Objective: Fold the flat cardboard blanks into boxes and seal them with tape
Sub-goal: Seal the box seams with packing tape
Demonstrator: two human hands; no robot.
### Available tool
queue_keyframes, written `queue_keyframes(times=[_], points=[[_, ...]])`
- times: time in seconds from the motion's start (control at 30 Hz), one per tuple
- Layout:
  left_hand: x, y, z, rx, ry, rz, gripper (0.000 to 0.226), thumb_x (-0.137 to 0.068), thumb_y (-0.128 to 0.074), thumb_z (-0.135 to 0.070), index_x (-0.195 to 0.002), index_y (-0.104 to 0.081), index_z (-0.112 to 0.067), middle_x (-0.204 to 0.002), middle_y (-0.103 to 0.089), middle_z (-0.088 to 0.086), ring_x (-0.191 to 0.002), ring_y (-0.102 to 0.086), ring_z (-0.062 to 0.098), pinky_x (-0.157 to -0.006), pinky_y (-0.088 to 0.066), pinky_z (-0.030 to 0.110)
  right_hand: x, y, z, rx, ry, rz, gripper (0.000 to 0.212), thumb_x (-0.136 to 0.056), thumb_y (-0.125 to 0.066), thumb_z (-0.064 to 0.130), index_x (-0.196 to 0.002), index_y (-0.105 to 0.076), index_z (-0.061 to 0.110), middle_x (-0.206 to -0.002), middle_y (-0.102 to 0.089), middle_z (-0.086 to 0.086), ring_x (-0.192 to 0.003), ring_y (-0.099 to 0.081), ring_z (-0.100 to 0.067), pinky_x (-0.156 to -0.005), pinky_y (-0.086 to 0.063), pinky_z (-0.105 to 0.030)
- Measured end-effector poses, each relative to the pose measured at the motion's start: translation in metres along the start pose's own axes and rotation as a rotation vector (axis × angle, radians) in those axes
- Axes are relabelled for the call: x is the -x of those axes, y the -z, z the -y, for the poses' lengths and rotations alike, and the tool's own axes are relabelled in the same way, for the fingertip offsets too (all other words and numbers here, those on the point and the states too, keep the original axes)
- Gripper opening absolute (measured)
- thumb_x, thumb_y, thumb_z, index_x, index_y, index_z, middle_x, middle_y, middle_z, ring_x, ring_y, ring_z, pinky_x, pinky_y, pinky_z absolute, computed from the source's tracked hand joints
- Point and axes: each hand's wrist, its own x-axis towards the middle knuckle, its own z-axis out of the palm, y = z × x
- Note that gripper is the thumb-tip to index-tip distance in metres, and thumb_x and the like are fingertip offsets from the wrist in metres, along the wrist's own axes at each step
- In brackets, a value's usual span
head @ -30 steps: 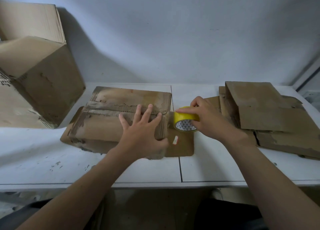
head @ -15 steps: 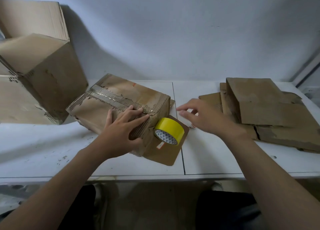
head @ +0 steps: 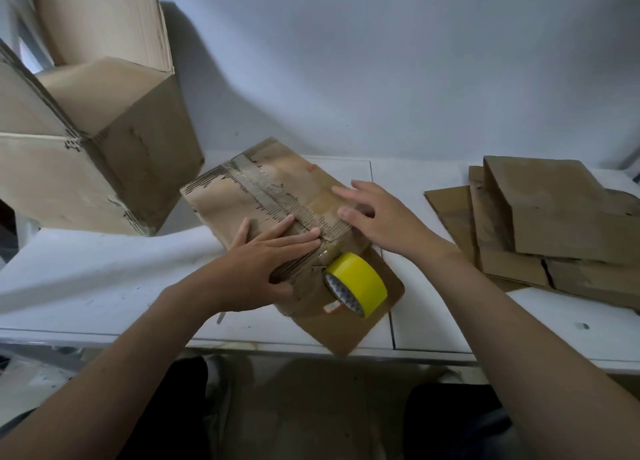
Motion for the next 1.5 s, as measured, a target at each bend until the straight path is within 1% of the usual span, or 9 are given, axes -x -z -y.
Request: queue_keyframes(times=[0.23, 0.37, 0.53, 0.7, 0.8, 1.07, 1.27, 1.4, 1.5], points=[[0.018, 0.016, 0.024, 0.045, 0.126, 0.025, 0.077, -0.079, -0.066, -0.032, -0.138, -0.033, -0.069, -0.157, -0.004, -0.039, -0.154, 0.017, 0.016, -0.116, 0.001, 0.075, 0.015, -0.008, 0.014, 0.062, -0.108, 0.021, 0.05, -0.08, -0.075, 0.059, -0.127, -0.067, 0.043, -0.137, -0.062, 0.016, -0.127, -0.055, -0.006, -0.102, -0.048, -0.032], [0.021, 0.015, 0.026, 0.111, 0.044, -0.045, 0.077, -0.082, -0.065, -0.012, -0.139, -0.044, -0.059, -0.16, -0.019, -0.031, -0.155, 0.0, 0.011, -0.119, -0.03, 0.054, 0.029, -0.009, 0.024, 0.355, -0.163, -0.043, 0.049, -0.08, -0.064, 0.073, -0.121, -0.068, 0.048, -0.126, -0.068, 0.015, -0.115, -0.062, -0.016, -0.093, -0.052, -0.036], [0.02, 0.008, 0.044, 0.169, -0.031, -0.183, 0.066, -0.091, -0.061, 0.0, -0.135, -0.056, -0.048, -0.155, -0.036, -0.026, -0.152, -0.017, 0.005, -0.117, -0.039, 0.046, 0.033, -0.01, 0.029, 0.466, -0.136, -0.104, 0.039, -0.087, -0.062, 0.066, -0.112, -0.074, 0.04, -0.111, -0.066, 0.01, -0.113, -0.055, -0.018, -0.081, -0.051, -0.037], [0.015, 0.003, 0.045, 0.205, 0.011, -0.3, 0.055, -0.098, -0.054, 0.003, -0.135, -0.061, -0.036, -0.15, -0.042, -0.024, -0.148, -0.023, 0.006, -0.12, -0.034, 0.042, 0.019, -0.016, 0.037, 0.374, 0.119, -0.04, 0.017, -0.095, -0.063, 0.025, -0.111, -0.069, 0.026, -0.152, -0.04, 0.006, -0.141, -0.028, -0.019, -0.112, -0.036, -0.039], [0.011, 0.0, 0.045, 0.207, 0.02, -0.328, 0.054, -0.099, -0.053, 0.005, -0.135, -0.062, -0.034, -0.149, -0.046, -0.021, -0.149, -0.028, 0.013, -0.119, -0.034, 0.045, 0.009, -0.026, 0.04, 0.425, 0.308, 0.097, 0.062, -0.096, -0.046, 0.006, -0.152, -0.041, 0.03, -0.167, -0.017, 0.01, -0.153, -0.012, -0.014, -0.122, -0.016, -0.032], [0.002, 0.004, 0.036, 0.185, 0.081, -0.259, 0.05, -0.1, -0.052, 0.003, -0.132, -0.065, -0.033, -0.15, -0.045, -0.018, -0.15, -0.026, 0.015, -0.12, -0.031, 0.038, -0.028, -0.039, 0.042, 0.543, 0.132, 0.253, 0.056, -0.106, -0.021, 0.025, -0.162, -0.017, 0.029, -0.169, -0.007, 0.011, -0.156, 0.0, -0.014, -0.126, -0.001, -0.043], [0.002, 0.002, 0.034, 0.184, 0.122, -0.24, 0.059, -0.094, -0.057, 0.008, -0.133, -0.063, -0.036, -0.152, -0.043, -0.019, -0.151, -0.024, 0.013, -0.121, -0.03, 0.037, -0.004, -0.031, 0.048, 0.507, 0.181, 0.366, 0.053, -0.105, -0.025, 0.026, -0.156, -0.032, 0.035, -0.165, -0.014, 0.021, -0.156, -0.002, -0.015, -0.126, 0.0, -0.049], [0.004, 0.001, 0.029, 0.184, 0.134, -0.249, 0.053, -0.093, -0.062, 0.003, -0.133, -0.064, -0.033, -0.153, -0.045, -0.014, -0.151, -0.025, 0.015, -0.12, -0.031, 0.04, 0.019, -0.031, 0.04, 0.473, 0.193, 0.3, 0.044, -0.106, -0.032, 0.047, -0.148, -0.046, 0.04, -0.159, -0.022, 0.031, -0.155, -0.004, -0.01, -0.125, -0.003, -0.049], [0.015, -0.005, 0.011, 0.032, 0.196, -0.385, 0.04, -0.091, -0.071, -0.016, -0.128, -0.069, -0.03, -0.141, -0.06, 0.001, -0.132, -0.05, 0.029, -0.106, -0.044, 0.045, 0.02, -0.038, 0.039, 0.434, 0.183, 0.196, 0.045, -0.101, -0.041, 0.06, -0.139, -0.057, 0.042, -0.154, -0.032, 0.033, -0.153, -0.013, -0.009, -0.123, -0.009, -0.046]])
